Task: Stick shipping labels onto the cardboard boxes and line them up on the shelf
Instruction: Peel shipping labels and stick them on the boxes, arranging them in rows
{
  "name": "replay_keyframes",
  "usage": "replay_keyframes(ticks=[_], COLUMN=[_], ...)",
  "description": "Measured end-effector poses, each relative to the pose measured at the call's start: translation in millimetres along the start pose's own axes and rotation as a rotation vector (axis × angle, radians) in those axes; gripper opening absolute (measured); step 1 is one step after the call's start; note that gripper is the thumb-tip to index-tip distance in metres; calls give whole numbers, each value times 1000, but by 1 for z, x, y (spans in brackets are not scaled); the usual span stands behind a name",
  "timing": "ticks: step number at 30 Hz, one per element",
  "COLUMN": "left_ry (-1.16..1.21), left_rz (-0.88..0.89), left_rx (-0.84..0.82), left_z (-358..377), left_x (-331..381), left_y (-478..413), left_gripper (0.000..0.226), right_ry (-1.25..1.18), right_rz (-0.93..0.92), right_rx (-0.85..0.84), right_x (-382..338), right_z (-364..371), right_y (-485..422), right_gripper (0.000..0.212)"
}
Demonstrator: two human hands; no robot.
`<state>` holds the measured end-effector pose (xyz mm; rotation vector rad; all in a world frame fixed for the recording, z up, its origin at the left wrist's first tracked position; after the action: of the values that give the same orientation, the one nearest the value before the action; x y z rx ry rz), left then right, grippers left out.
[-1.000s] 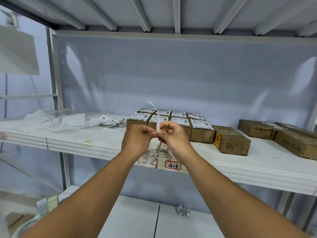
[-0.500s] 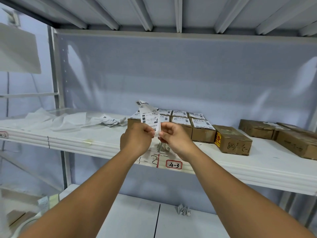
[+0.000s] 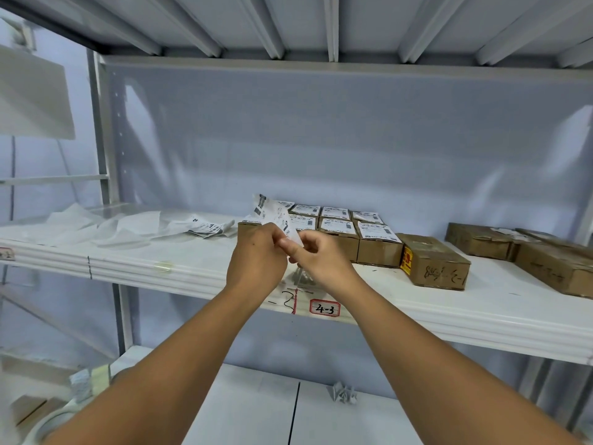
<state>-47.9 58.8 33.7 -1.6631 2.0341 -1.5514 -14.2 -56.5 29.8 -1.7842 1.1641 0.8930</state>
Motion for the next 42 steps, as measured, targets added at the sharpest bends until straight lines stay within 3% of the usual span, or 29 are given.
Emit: replay_keyframes(ticks=[5, 11, 16, 42], left_ry=[37, 434, 578, 718], left_rz=[20, -218, -319, -568], left_rx=[-11, -29, -106, -162], left_z=[1, -3, 0, -11], left_x=[4, 6, 2, -25], left_y=[-2, -1, 0, 0], left_gripper=[15, 23, 26, 22], right_ry=[-124, -158, -187, -301], right_rz=[67, 87, 120, 230], right_rx=[53, -5, -69, -208], right_x=[1, 3, 3, 18], right_z=[-2, -6, -10, -27], right_y=[-3, -4, -3, 1], right_gripper=[28, 30, 34, 38])
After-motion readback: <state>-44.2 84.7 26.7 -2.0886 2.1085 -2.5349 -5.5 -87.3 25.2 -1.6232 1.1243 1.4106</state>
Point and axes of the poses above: each hand's wrist, its own y-axis away from the middle knuckle, its own z-axis out of the palm, x = y × z, the point moved 3 cm from there along -y, towards the middle knuckle, and after that the axes turned 15 degrees about z, right-handed, at the moved point
